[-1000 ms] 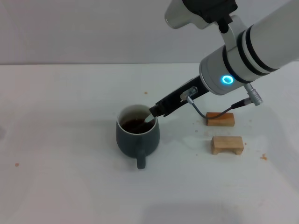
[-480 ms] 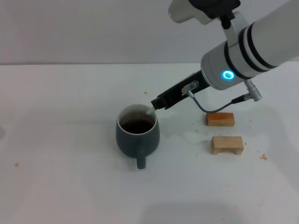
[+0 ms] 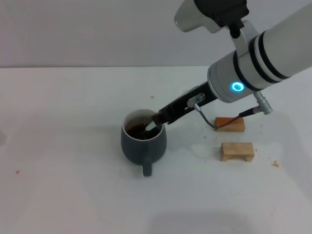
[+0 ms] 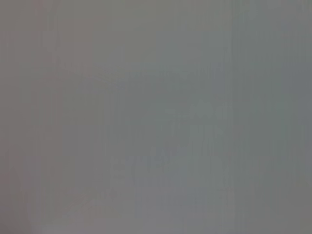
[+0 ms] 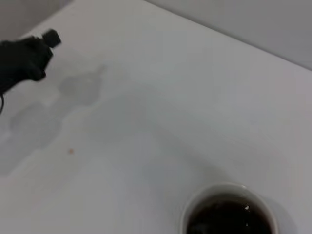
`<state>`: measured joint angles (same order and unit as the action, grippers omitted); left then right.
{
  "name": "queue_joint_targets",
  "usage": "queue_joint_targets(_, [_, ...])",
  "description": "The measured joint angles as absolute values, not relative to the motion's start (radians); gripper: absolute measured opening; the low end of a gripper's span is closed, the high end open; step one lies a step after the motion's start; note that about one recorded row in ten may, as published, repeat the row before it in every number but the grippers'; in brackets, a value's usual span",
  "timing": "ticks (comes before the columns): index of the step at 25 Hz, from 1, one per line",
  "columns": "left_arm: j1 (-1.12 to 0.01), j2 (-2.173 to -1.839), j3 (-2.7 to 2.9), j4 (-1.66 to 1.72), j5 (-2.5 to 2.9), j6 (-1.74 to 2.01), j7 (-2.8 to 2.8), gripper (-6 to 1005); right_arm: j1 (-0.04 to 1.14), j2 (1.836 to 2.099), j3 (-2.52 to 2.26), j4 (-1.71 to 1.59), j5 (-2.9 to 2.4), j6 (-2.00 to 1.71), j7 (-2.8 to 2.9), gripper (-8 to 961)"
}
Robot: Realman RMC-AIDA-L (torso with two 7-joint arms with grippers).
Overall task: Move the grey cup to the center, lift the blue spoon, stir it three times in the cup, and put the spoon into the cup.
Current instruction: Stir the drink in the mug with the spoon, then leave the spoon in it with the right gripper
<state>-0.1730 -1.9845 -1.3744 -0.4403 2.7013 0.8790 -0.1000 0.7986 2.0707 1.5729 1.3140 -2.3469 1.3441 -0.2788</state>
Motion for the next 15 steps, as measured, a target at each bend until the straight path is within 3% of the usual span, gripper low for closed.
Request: queue_joint_targets(15, [-0.166,-1.984,-1.376,-0.442,2.701,0.879,-0.103,-2,0.782,2.071,1.560,1.306,-2.342,1.288,-0.328,258])
